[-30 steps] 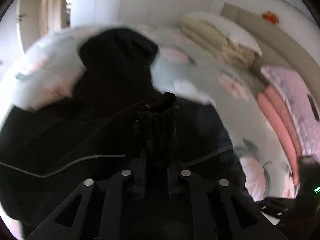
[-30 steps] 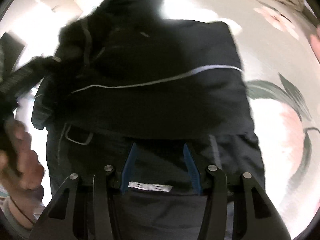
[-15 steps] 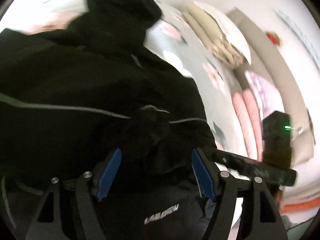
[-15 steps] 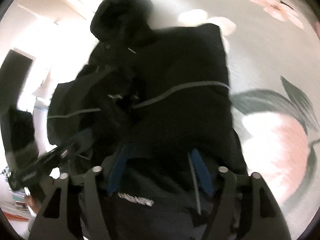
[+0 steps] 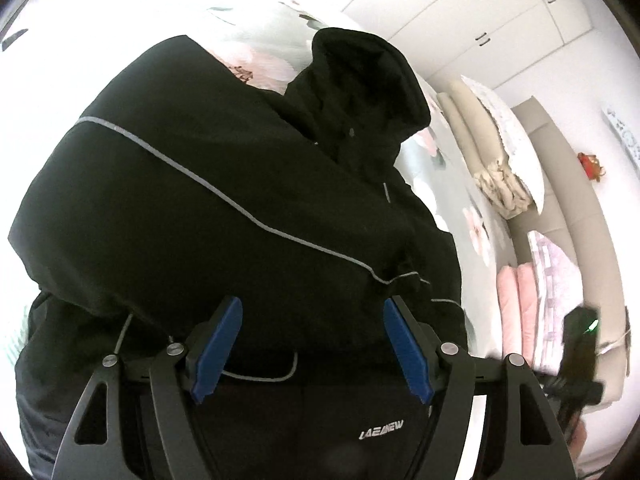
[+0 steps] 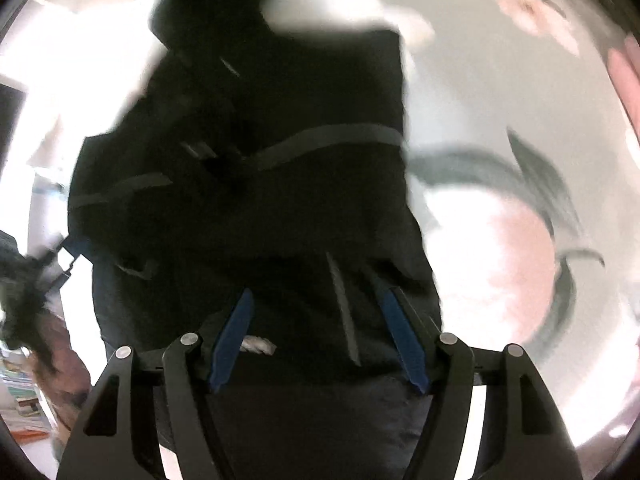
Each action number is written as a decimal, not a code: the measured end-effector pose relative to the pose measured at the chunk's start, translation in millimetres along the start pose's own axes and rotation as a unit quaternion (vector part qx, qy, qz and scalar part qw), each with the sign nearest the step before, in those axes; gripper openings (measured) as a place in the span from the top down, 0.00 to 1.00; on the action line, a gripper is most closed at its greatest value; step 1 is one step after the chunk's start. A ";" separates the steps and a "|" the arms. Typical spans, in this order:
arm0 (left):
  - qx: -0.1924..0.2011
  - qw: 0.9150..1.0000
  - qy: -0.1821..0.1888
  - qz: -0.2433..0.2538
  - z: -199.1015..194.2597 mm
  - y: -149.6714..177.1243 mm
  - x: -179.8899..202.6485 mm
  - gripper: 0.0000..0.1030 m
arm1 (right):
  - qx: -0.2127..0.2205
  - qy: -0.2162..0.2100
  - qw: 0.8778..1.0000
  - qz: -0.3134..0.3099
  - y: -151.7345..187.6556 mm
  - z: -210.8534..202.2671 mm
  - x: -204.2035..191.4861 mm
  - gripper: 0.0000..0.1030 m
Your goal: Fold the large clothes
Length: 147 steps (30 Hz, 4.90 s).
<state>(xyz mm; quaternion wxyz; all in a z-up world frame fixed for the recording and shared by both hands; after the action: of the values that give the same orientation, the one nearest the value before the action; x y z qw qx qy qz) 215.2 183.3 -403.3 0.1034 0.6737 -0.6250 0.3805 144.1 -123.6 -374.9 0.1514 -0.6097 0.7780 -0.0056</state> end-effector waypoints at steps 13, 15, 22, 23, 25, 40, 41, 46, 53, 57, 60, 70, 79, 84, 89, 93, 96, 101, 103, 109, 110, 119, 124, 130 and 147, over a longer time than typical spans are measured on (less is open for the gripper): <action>0.016 0.999 -0.033 0.029 -8.1 -25.6 -6.6 0.28 | -0.003 -0.102 0.995 0.008 -65.7 102.4 -69.5 0.61; 0.029 0.997 -0.053 0.037 -11.5 -37.7 -8.7 0.28 | 0.030 -0.085 0.996 -0.012 -67.5 82.4 -78.2 0.68; 0.029 0.993 -0.091 0.072 -1.6 -82.1 -13.1 0.27 | 0.154 0.021 0.987 -0.033 -73.0 -33.0 -36.4 0.73; 0.017 0.992 -0.100 0.074 7.1 -84.8 -16.6 0.27 | 0.154 0.035 0.987 -0.024 -74.4 -37.8 -21.7 0.73; -0.011 0.990 -0.121 0.076 33.2 -85.2 -28.9 0.27 | 0.133 0.054 0.990 -0.005 -72.4 -28.5 6.9 0.73; 0.017 0.978 -0.150 0.143 17.9 -101.6 -10.3 0.27 | 0.063 0.038 0.997 0.012 -63.8 10.6 37.3 0.49; 0.023 0.978 -0.142 0.149 11.9 -104.7 -3.3 0.27 | 0.093 0.036 0.995 0.000 -66.5 -10.4 29.5 0.40; -0.005 0.979 -0.141 0.149 36.4 -106.6 -6.0 0.27 | 0.112 0.036 0.992 -0.041 -75.7 -12.1 -14.5 0.37; -0.010 0.970 -0.183 0.159 77.6 -79.8 -52.3 0.24 | 0.076 0.138 0.986 -0.053 -52.7 69.2 9.3 0.69; -0.025 0.963 -0.206 0.173 81.2 -79.9 -45.0 0.23 | 0.066 0.162 0.983 -0.064 -54.9 72.9 4.5 0.68; -0.019 0.965 -0.191 0.179 62.6 -92.7 -27.1 0.22 | 0.048 0.140 0.987 -0.068 -61.5 56.4 1.8 0.68; 0.052 0.975 -0.111 0.187 84.3 -252.0 45.9 0.22 | 0.170 -0.006 0.985 -0.038 -193.5 -36.2 -38.3 0.48; 0.027 0.975 -0.130 0.176 189.4 -345.2 31.2 0.22 | 0.183 0.002 0.983 -0.013 -320.9 30.4 -53.8 0.42; 0.008 0.973 -0.143 0.182 235.2 -360.6 11.4 0.23 | 0.155 0.005 0.988 -0.023 -344.2 80.9 -65.2 0.42; 0.000 0.983 -0.106 0.151 251.5 -378.3 -0.8 0.91 | 0.146 0.028 0.989 -0.027 -361.9 106.5 -74.3 0.76; 0.082 0.982 -0.052 0.160 190.4 -376.5 15.5 0.94 | 0.218 0.024 0.975 -0.025 -360.0 61.7 -69.4 0.90; 0.118 0.979 0.013 0.163 135.5 -359.8 16.8 0.92 | 0.268 0.009 0.963 -0.042 -342.3 32.4 -64.6 0.91; -0.038 0.986 -0.062 0.148 213.4 -330.9 -53.7 0.86 | 0.176 0.028 0.984 -0.025 -337.9 111.5 -33.4 0.91; -0.050 0.990 -0.043 0.129 230.2 -327.2 -73.2 0.83 | 0.110 0.036 0.993 -0.008 -334.3 159.8 -18.4 0.89; -0.070 0.987 -0.020 0.140 213.1 -321.8 -68.7 0.56 | 0.099 -0.012 0.995 0.024 -334.4 157.7 -3.5 0.80; -0.074 0.986 -0.034 0.147 204.0 -319.1 -68.8 0.48 | 0.094 -0.010 0.995 0.019 -330.8 153.6 -2.6 0.71; -0.023 0.988 -0.012 0.153 115.8 -305.2 -52.3 0.28 | 0.145 -0.038 0.989 -0.011 -308.7 60.6 -9.1 0.52; 0.040 0.974 0.032 0.219 128.9 -326.6 42.8 0.27 | 0.194 -0.027 0.978 -0.076 -349.3 41.5 -83.8 0.52; -0.097 0.972 -0.037 0.212 236.3 -299.4 9.2 0.33 | 0.127 0.044 0.983 -0.125 -351.7 118.9 -109.7 0.52; -0.038 0.969 0.008 0.243 174.3 -313.3 21.9 0.28 | 0.111 -0.067 0.988 -0.079 -339.8 95.6 -41.1 0.44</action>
<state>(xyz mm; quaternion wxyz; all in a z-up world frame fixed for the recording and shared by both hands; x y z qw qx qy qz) 568.9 121.2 -404.0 0.0389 0.4943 -0.7831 0.3754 497.8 -154.9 -391.0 0.2696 -0.6478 0.7097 -0.0631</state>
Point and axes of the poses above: each gripper's, at about its wrist camera, not at the fingertips, and z roughly the way its jaws point, x to its right, y to its underside, the point moved 5 cm from there along z, roughly the way its jaws point, and after that the axes turned 8 degrees about y, right-handed, at the moved point
